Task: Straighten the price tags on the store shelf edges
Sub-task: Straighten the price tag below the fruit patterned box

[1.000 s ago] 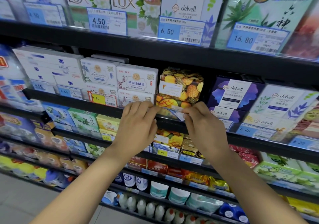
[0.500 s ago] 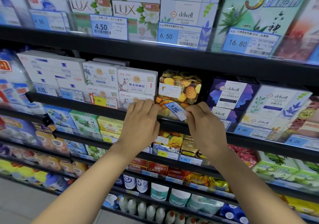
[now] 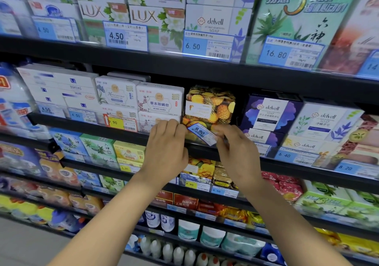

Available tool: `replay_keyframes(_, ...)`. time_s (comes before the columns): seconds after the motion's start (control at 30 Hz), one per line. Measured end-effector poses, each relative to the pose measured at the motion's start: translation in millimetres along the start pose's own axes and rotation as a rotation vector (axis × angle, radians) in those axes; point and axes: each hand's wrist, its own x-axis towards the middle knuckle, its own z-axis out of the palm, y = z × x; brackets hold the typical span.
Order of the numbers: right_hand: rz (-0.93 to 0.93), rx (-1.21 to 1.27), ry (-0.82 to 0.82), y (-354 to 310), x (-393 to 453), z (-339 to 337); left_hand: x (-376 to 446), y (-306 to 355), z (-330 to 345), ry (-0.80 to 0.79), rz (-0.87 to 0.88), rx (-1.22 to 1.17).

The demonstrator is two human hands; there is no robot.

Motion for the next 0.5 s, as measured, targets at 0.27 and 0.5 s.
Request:
replay_keyframes(0.27,-0.112,-0.074,0.024,6.5,3.5,0.6,-6.9,-4.9,-0.2,0.022,0.06,0.008)
replay_keyframes(0.5,-0.129,-0.182,-0.05,1.6,0.6,7.8,-7.2,-7.7,-1.2,0.008,0.057,-0.046)
